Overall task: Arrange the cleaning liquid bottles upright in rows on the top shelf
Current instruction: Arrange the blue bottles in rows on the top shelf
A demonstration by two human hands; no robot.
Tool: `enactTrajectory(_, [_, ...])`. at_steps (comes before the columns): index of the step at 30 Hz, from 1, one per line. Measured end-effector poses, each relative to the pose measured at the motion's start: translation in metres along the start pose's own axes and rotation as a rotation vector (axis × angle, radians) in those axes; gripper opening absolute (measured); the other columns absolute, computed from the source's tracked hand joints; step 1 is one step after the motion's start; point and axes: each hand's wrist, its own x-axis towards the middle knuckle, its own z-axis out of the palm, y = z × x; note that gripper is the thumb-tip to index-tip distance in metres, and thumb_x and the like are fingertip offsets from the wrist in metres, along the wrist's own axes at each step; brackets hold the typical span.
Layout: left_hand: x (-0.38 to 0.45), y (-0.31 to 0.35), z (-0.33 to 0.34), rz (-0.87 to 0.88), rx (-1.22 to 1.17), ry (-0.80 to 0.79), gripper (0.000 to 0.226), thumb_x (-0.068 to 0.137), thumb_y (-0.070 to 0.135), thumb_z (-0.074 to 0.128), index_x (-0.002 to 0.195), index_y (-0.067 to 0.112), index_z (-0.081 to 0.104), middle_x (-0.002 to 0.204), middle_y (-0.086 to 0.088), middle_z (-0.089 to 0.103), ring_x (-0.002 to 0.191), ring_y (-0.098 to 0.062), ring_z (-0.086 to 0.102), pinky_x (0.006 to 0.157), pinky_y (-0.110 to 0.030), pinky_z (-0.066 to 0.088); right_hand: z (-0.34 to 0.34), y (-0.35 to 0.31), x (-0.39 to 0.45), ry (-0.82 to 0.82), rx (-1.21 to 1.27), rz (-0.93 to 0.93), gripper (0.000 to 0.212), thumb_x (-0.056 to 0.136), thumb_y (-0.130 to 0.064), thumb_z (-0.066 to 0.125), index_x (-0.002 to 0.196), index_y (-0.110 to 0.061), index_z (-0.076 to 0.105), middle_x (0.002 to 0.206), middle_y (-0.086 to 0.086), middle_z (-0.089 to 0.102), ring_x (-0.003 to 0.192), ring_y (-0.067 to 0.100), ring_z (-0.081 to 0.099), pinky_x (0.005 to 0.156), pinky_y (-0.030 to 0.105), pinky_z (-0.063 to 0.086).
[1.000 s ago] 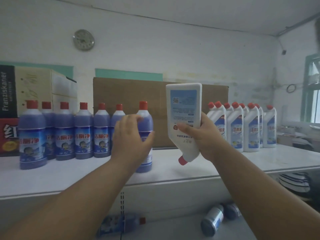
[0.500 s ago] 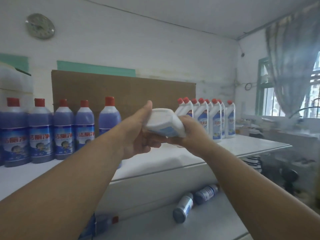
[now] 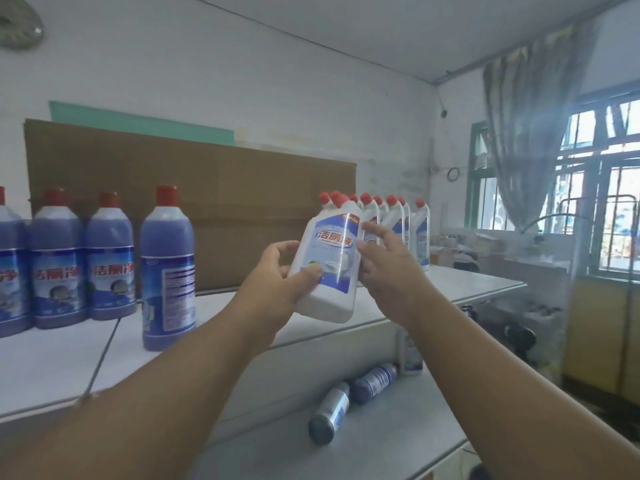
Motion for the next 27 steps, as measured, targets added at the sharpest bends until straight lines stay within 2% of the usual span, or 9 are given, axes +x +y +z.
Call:
enactTrajectory(2, [0.002,-0.006,0.01,0.063,0.083,-0.022,0.052,0.087,0.03,0.075,0.13,0.033,0.045,0.112,0.004,0.07,0.094,-0.016,0.073,0.089,-0.045,0.059,-0.007,0.003,0.004,0.0,-0.046,0.017,0.054,0.092,-0.012,0.07,0.137,-0.022,0.041,0.122,0.01,0.066,0.106,0.025,0.069,0.09,0.047,0.058])
enactTrajectory(5, [0.008,-0.014,0.027,0.128,0.193,-0.033,0.058,0.084,0.032,0.079,0.13,0.037,0.043,0.107,0.016,0.067,0.088,-0.003,0.071,0.083,-0.036,0.061,-0.019,0.006,0.012,-0.038,-0.097,0.021,0.063,0.079,-0.018,0.084,0.132,-0.019,0.05,0.121,0.013,0.067,0.108,0.034,0.068,0.091,0.058,0.055])
enactTrajectory(9, [0.031,-0.025,0.051,0.128,0.351,-0.087,0.058,0.078,0.038,0.083,0.124,0.034,0.047,0.106,0.013,0.067,0.086,-0.001,0.07,0.081,-0.034,0.061,-0.044,-0.001,0.022,-0.001,-0.128,-0.02,0.066,0.08,-0.013,0.082,0.134,-0.027,0.047,0.118,0.008,0.068,0.104,0.03,0.07,0.087,0.055,0.058])
enactTrajectory(12, [0.054,-0.025,0.077,0.128,0.452,-0.138,0.05,0.079,0.037,0.082,0.117,0.035,0.049,0.1,0.02,0.065,0.084,0.005,0.065,0.066,-0.015,0.054,-0.072,-0.004,0.037,-0.04,-0.196,-0.081,0.076,0.081,-0.01,0.081,0.142,-0.03,0.04,0.121,0.006,0.067,0.106,0.029,0.069,0.086,0.053,0.059])
enactTrajectory(15, [0.083,-0.032,0.113,0.13,0.507,-0.146,0.058,0.079,0.04,0.081,0.125,0.033,0.048,0.109,0.014,0.064,0.096,-0.004,0.064,0.073,-0.021,0.053,-0.11,-0.004,0.058,-0.041,-0.223,-0.087,0.078,0.08,-0.012,0.082,0.142,-0.031,0.039,0.121,0.004,0.067,0.105,0.027,0.07,0.087,0.053,0.059])
enactTrajectory(19, [0.124,-0.047,0.169,0.122,0.584,-0.105,0.055,0.08,0.042,0.079,0.122,0.039,0.044,0.104,0.02,0.059,0.096,-0.003,0.058,0.077,-0.023,0.045,-0.169,0.01,0.098,-0.054,-0.306,-0.083,0.089,0.072,-0.016,0.089,0.141,-0.035,0.036,0.122,0.002,0.065,0.108,0.03,0.068,0.088,0.057,0.057])
enactTrajectory(24, [0.187,-0.067,0.231,-0.009,0.779,-0.105,0.055,0.084,0.054,0.071,0.129,0.037,0.046,0.116,0.013,0.06,0.102,-0.013,0.058,0.084,-0.028,0.047,-0.242,0.02,0.156,-0.082,-0.357,-0.097,0.076,0.071,-0.016,0.089,0.129,-0.035,0.044,0.117,-0.003,0.067,0.104,0.026,0.069,0.086,0.056,0.058])
enactTrajectory(27, [0.212,-0.082,0.263,-0.084,0.948,-0.1,0.042,0.088,0.053,0.066,0.123,0.036,0.052,0.108,0.011,0.062,0.096,-0.015,0.061,0.087,-0.031,0.048,-0.279,0.032,0.19,-0.123,-0.326,-0.067,0.072,0.068,-0.014,0.091,0.122,-0.033,0.048,0.114,0.0,0.069,0.101,0.029,0.071,0.084,0.058,0.058])
